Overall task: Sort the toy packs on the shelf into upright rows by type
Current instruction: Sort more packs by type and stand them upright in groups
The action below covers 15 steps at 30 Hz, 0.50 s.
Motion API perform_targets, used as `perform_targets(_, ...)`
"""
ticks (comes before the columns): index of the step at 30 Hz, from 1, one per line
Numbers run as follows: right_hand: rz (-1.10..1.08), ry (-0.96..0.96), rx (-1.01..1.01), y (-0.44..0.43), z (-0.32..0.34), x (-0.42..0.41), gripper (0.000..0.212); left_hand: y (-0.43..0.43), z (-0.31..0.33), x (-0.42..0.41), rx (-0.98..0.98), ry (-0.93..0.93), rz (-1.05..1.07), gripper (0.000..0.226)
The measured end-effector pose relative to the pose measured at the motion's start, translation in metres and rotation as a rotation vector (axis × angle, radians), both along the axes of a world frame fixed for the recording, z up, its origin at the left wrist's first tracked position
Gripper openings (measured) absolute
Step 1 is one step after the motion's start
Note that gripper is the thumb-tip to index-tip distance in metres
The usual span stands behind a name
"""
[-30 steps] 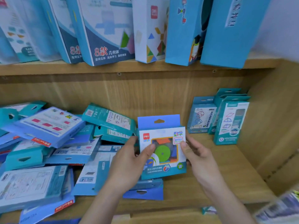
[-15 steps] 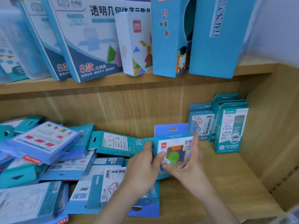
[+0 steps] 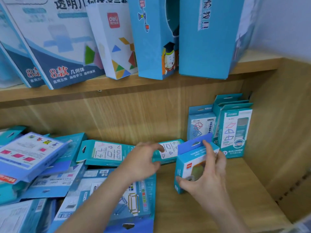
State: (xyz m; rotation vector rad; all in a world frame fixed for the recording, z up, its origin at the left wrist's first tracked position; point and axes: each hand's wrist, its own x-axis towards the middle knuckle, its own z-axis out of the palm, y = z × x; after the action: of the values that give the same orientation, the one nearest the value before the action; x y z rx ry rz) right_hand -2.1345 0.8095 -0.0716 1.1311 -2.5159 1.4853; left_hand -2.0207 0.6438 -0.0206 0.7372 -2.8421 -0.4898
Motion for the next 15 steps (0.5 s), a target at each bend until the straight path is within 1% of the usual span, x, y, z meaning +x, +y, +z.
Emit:
perform_targets(3, -0.031, 0.046, 0.032, 0.002, -0.006, -0.003, 0.12, -0.029, -0.014, -0.02, -0.067, -0.293, 0.059, 0.081)
perform_targets(4, -0.03, 0.056, 0.06, 0.003, -0.007, -0.002, 0.12, -0.034, -0.02, -0.025, -0.063, -0.363, 0.066, 0.092)
perform_targets(6, -0.023, 0.095, 0.086, 0.004, -0.01, -0.001, 0.12, -0.039, -0.029, -0.032, -0.064, -0.441, 0.074, 0.103)
perform_targets(8, -0.029, 0.136, 0.081, 0.004, -0.012, -0.001, 0.12, -0.04, -0.035, -0.034, -0.076, -0.44, 0.091, 0.103)
perform_targets(10, -0.032, 0.134, 0.082, 0.003, -0.014, -0.001, 0.12, -0.038, -0.034, -0.032, -0.086, -0.383, 0.114, 0.099)
perform_targets(12, -0.029, 0.102, 0.057, 0.0, -0.013, -0.003, 0.12, -0.036, -0.021, -0.024, -0.109, -0.295, 0.123, 0.091)
perform_targets(15, -0.016, 0.074, 0.021, -0.015, -0.007, -0.006, 0.118, -0.036, 0.008, 0.003, -0.203, -0.152, 0.144, 0.074)
